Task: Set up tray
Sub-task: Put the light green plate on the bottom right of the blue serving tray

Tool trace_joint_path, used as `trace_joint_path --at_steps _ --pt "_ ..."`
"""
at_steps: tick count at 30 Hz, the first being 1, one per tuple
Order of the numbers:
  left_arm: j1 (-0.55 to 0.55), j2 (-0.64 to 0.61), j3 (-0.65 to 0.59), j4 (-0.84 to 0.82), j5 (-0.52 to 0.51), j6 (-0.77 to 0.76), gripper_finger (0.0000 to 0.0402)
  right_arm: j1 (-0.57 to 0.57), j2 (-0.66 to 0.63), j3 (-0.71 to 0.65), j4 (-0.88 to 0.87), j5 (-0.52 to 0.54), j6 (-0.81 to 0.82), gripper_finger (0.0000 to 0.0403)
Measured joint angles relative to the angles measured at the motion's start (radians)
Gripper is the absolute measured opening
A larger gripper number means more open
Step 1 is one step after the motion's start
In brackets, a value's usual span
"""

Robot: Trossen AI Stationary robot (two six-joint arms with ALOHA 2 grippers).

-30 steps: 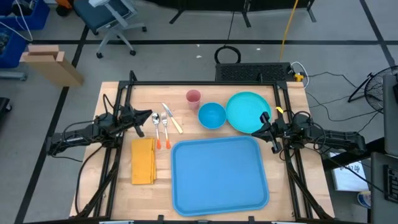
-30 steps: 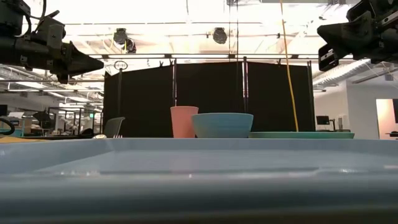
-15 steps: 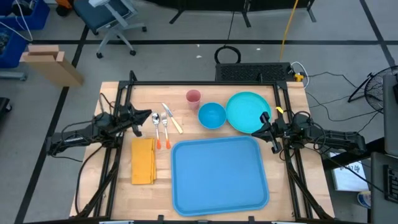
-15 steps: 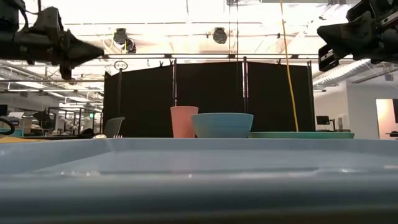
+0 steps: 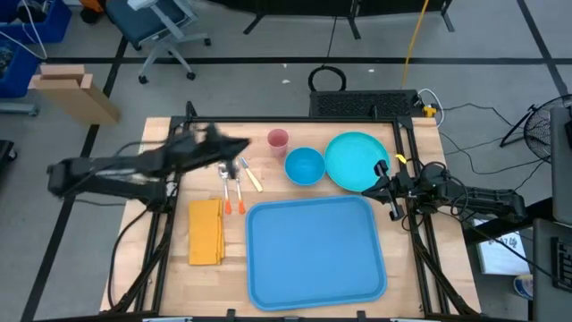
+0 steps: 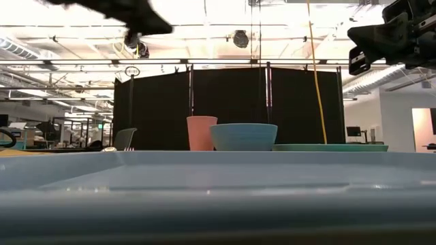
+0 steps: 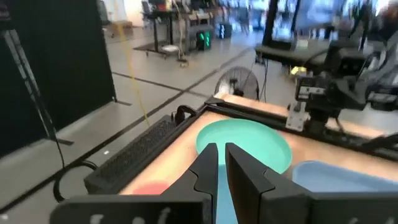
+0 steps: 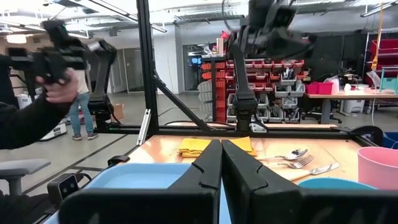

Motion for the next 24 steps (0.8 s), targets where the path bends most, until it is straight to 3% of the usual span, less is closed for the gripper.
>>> trace_joint_path --at_steps 6,11,15,19,21,24 --pt "0.042 0.427 0.457 -0.102 0.051 0.071 0.0030 0.000 0.000 0.000 0.013 -0.001 -0.013 0.0000" --pt "0.086 0.761 0.887 -0.339 0.073 0.099 0.0030 0.000 0.000 0.000 0.020 -0.002 -0.006 0.0000" --pt "0.115 1.016 1.225 -0.513 0.164 0.094 0.0034 0.000 0.000 0.000 0.023 -0.002 -0.006 0.0000" --pt "0.128 1.238 1.520 -0.597 0.243 0.089 0.0062 0.000 0.000 0.000 0.029 -0.002 -0.007 0.0000" --pt "0.136 1.314 1.589 -0.563 0.254 0.073 0.0084 0.000 0.000 0.000 0.034 -0.002 -0.007 0.0000" --pt "0.153 1.330 1.516 -0.470 0.266 0.072 0.0117 0.000 0.000 0.000 0.040 -0.003 -0.007 0.0000"
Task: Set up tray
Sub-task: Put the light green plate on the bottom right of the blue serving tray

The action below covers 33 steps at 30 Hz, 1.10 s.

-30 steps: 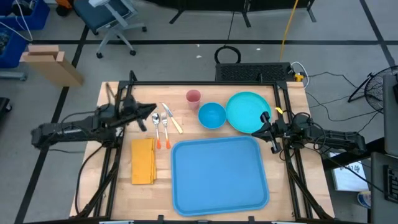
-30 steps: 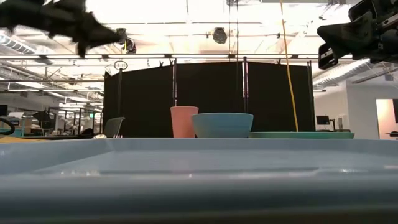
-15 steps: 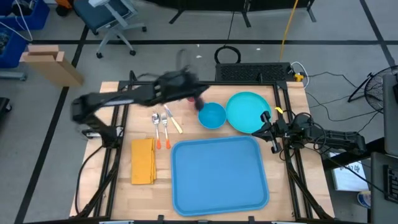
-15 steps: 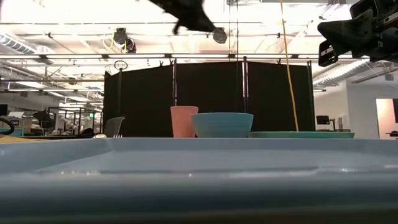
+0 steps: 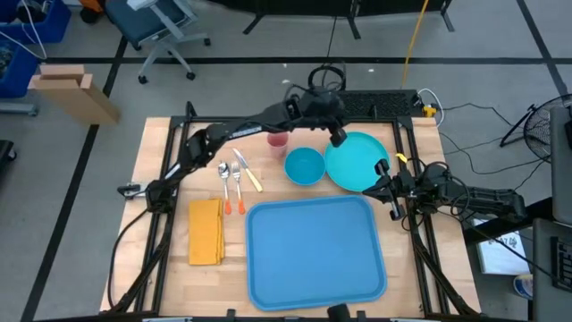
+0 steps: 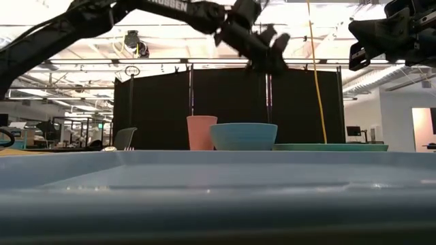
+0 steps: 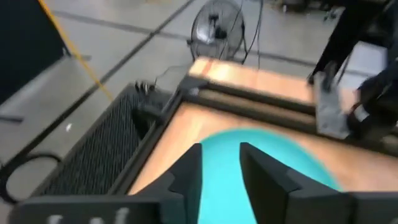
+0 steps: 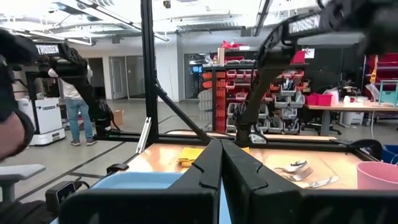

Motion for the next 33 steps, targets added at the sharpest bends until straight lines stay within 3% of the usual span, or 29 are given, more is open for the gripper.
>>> trace_joint_path --at_steps 5,9,13,17,19,22,29,33 --pt "0.024 0.003 -0.006 -0.058 -0.013 0.010 0.0154 0.000 0.007 0.000 -0.004 0.000 0.000 0.0000" --pt "0.013 -0.076 -0.006 -0.174 0.010 0.111 0.0154 0.000 0.013 0.000 -0.008 0.001 0.000 0.0000" --pt "-0.031 -0.201 -0.006 -0.359 0.050 0.228 0.0112 0.000 0.016 0.000 -0.011 0.001 0.000 0.0000" --pt "-0.074 -0.374 -0.124 -0.423 0.047 0.266 0.0029 0.000 0.016 0.000 -0.016 0.002 0.005 0.0000" --pt "-0.091 -0.490 -0.257 -0.388 0.044 0.266 0.0010 0.001 0.016 0.000 -0.021 0.001 0.014 0.0000" --pt "-0.114 -0.692 -0.544 -0.272 0.011 0.259 0.0012 0.000 0.016 0.000 -0.029 0.001 0.016 0.0000" --pt "-0.141 -1.202 -1.259 0.204 -0.004 0.137 0.0004 0.000 0.016 0.000 -0.033 0.006 -0.010 0.0000" --pt "-0.139 -1.399 -1.645 0.474 0.047 0.052 0.0003 0.000 0.016 0.000 -0.033 0.008 -0.030 0.0000"
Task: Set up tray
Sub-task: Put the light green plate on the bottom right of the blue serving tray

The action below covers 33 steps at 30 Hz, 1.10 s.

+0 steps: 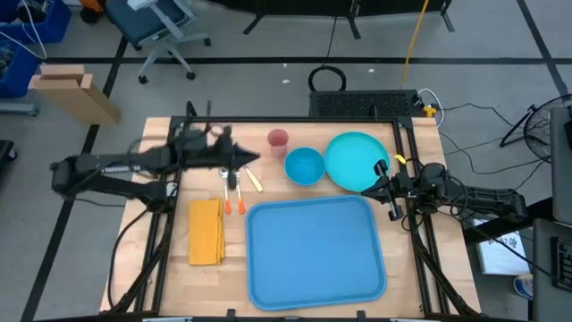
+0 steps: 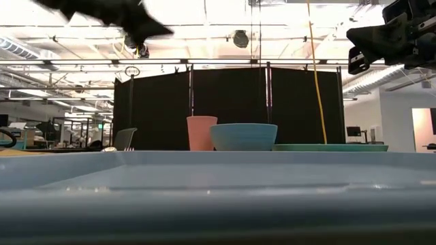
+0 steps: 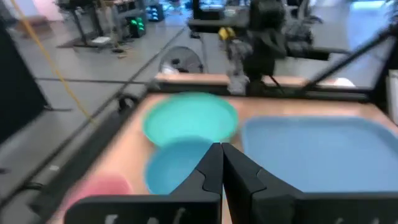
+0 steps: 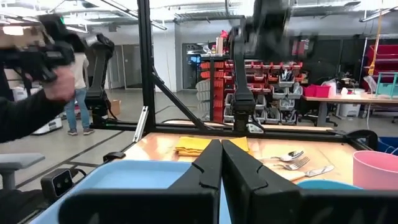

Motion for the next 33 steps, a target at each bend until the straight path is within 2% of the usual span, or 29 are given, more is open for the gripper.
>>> trace_joint_path --at_steps 4,8,10,12,15,18,23,29,31,33 --pt "-0.011 -0.154 -0.256 0.232 0.027 -0.049 0.0002 0.000 0.000 0.000 0.000 0.052 0.007 0.0000" --pt "-0.028 -0.263 -0.398 0.329 0.044 -0.072 0.0002 0.000 0.000 0.009 -0.007 0.152 0.064 0.0000" --pt "-0.034 -0.297 -0.434 0.349 0.033 -0.072 0.0001 0.000 0.001 0.046 -0.074 0.214 0.089 0.0000" --pt "-0.039 -0.314 -0.461 0.360 -0.012 -0.076 0.0002 0.000 0.019 0.094 -0.213 0.294 0.108 0.0000" --pt "-0.040 -0.315 -0.484 0.367 -0.065 -0.078 0.0007 -0.002 0.069 0.234 -0.342 0.474 0.149 0.0000" --pt "-0.040 -0.313 -0.493 0.371 -0.092 -0.071 0.0005 -0.020 0.166 0.360 -0.540 0.643 0.188 0.0000" --pt "-0.040 -0.313 -0.493 0.388 -0.090 -0.072 0.0007 -0.104 0.394 0.577 -0.818 0.797 0.256 0.0000" --pt "-0.040 -0.313 -0.494 0.444 -0.089 -0.070 0.0019 -0.286 0.678 0.730 -0.951 0.799 0.230 0.0000" --pt "-0.040 -0.314 -0.493 0.454 -0.089 -0.070 0.0015 -0.353 0.758 0.756 -0.989 0.760 0.172 0.0000" --pt "-0.040 -0.313 -0.493 0.452 -0.089 -0.070 0.0007 -0.424 0.836 0.785 -1.005 0.672 0.097 0.0000"
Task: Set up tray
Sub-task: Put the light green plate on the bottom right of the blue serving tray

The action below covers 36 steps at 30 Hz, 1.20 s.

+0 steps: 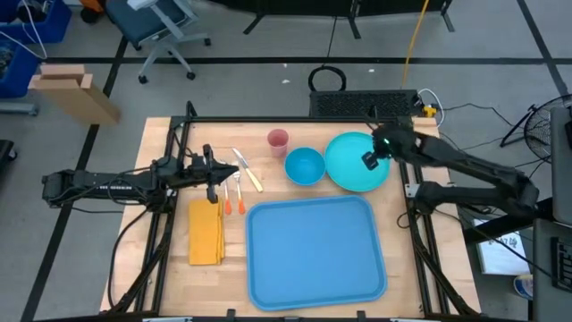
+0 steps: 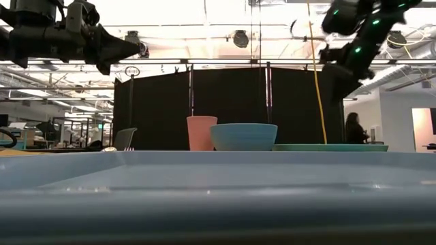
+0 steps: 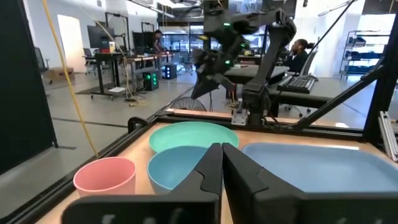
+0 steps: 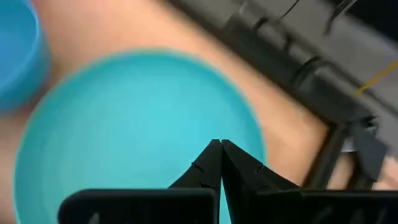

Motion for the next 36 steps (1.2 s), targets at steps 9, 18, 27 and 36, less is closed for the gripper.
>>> trace_joint_path --at_steps 9,18,27,36 --pt "0.000 0.000 0.000 -0.001 0.000 0.002 0.0024 -0.278 0.298 0.189 -0.180 -0.181 -0.159 0.0093" --pt "0.000 0.000 0.000 -0.008 0.000 0.002 0.0011 -0.415 0.489 0.275 -0.218 -0.181 -0.246 0.0235" --pt "0.000 0.000 0.000 -0.026 0.002 -0.008 0.0026 -0.430 0.651 0.275 -0.153 -0.181 -0.251 0.0251" --pt "0.000 0.000 0.000 -0.034 0.003 -0.012 0.0037 -0.441 0.766 0.284 -0.125 -0.130 -0.248 0.0224"
